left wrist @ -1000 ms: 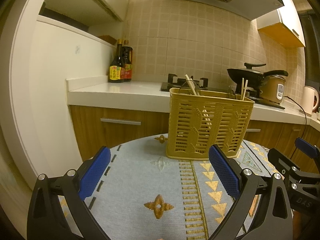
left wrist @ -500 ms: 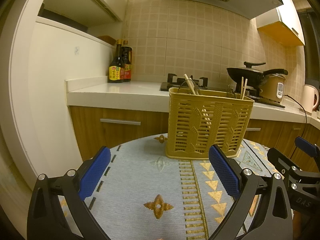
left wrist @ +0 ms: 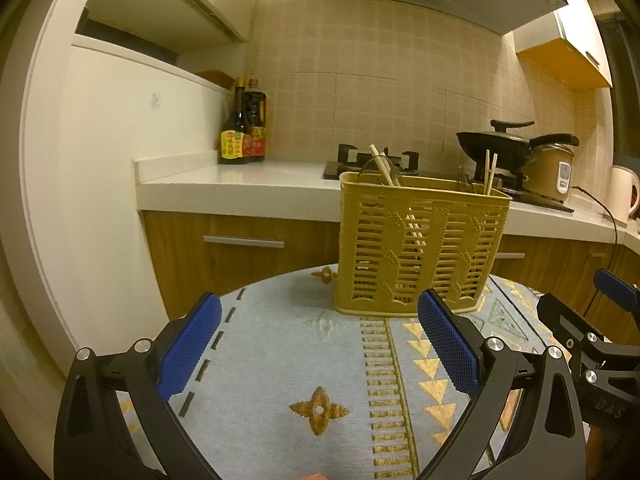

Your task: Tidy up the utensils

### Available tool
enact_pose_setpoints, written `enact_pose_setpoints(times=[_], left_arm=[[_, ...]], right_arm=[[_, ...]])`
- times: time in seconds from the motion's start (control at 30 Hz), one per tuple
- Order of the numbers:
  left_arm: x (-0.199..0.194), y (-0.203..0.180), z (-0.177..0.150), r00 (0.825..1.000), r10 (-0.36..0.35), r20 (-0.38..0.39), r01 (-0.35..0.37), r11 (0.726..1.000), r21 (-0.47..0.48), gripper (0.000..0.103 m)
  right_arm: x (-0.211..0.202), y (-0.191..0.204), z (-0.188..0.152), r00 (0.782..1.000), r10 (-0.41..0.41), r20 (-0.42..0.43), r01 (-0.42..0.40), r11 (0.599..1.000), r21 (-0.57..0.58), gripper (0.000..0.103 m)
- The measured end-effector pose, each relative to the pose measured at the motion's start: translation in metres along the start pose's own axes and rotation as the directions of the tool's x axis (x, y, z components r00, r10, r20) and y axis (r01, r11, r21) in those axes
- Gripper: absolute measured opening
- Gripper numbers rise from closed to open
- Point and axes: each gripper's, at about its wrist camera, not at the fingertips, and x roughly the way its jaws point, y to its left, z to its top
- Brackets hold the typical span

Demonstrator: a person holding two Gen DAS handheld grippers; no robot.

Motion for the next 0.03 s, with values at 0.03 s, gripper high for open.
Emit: enact_pose_setpoints(times=[0.03], left_arm=[[0.0005, 0.0006, 0.0, 1.0, -0.001, -0.002, 0.001, 1.0, -0.003, 0.095]], right_arm=[[-0.0002, -0.0001, -0.0003, 1.0, 0.0, -0.001, 0.0, 1.0, 0.002, 0.095]])
